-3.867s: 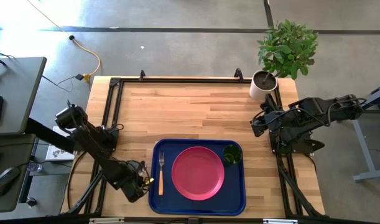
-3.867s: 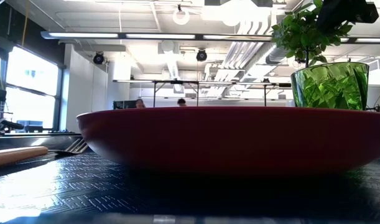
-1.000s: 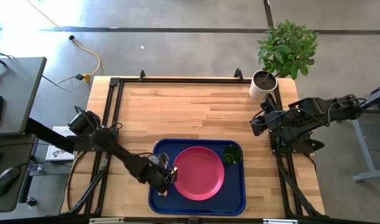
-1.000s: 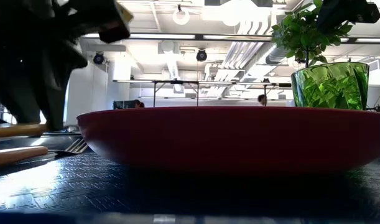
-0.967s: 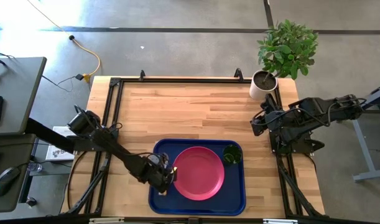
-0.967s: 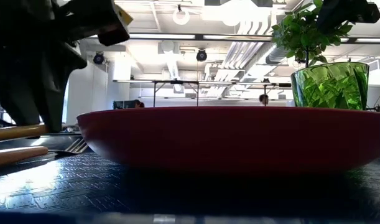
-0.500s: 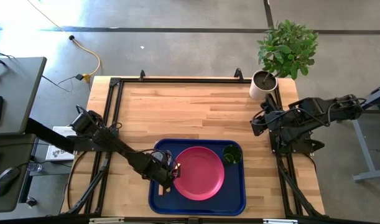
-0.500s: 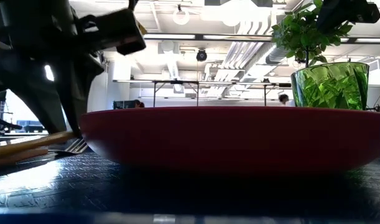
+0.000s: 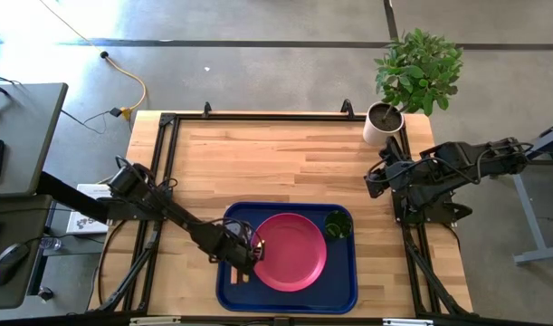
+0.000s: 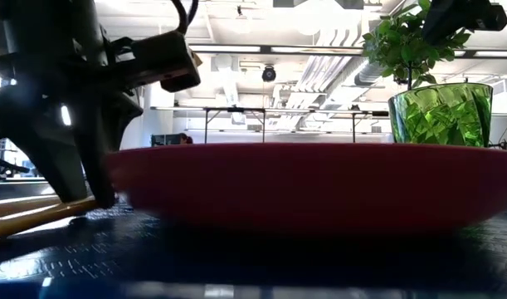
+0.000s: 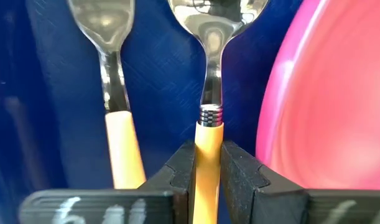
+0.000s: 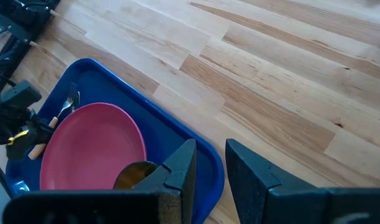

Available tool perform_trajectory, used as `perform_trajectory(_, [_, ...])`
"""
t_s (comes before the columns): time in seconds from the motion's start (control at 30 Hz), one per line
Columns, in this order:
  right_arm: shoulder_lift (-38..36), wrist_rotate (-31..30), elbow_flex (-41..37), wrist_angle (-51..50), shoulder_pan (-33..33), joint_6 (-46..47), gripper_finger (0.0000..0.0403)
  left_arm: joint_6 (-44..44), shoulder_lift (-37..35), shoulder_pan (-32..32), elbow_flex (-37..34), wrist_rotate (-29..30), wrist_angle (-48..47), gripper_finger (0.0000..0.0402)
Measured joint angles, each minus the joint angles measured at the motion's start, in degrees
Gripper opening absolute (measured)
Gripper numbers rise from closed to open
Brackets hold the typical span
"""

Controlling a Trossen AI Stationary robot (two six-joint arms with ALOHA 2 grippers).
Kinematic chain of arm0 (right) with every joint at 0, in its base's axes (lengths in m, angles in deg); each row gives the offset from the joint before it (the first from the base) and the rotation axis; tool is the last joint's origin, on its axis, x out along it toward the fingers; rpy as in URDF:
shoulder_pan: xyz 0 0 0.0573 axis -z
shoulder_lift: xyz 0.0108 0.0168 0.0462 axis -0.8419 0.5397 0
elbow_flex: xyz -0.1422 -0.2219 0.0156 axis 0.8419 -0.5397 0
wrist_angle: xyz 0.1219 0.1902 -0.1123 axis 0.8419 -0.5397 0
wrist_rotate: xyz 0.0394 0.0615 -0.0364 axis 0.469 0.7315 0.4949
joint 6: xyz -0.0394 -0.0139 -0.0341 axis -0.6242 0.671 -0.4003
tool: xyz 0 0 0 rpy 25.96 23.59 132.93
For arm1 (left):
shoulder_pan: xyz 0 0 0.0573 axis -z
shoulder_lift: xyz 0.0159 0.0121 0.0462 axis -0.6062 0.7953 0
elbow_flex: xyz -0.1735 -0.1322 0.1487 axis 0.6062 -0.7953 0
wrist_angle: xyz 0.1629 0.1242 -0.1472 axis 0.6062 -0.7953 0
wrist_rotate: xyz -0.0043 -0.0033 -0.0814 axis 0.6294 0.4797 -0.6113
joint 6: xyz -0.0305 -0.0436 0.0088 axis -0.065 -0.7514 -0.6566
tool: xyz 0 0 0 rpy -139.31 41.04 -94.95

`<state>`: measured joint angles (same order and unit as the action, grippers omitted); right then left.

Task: Pick and place plate/cup/fork/spoon on tray
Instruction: Put the yellow spoon on the blue tray to the left of the pink plate

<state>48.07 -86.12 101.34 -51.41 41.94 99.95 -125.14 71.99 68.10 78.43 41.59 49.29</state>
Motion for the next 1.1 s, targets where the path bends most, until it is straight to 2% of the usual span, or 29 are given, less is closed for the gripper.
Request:
perform_trajectory(0.57, [0.03,-0.02,0.00,0.01,0.00,-0.32,0.0079,-0.62,0.31,-0.02,0.00,-0.96,0.05,0.0088])
perform_trajectory(1.1, [0.03,-0.02,0.00,0.01,0.00,-0.57,0.0079,-2.55,0.29,-0.06,0.00,-1.70,-1.29,0.0090])
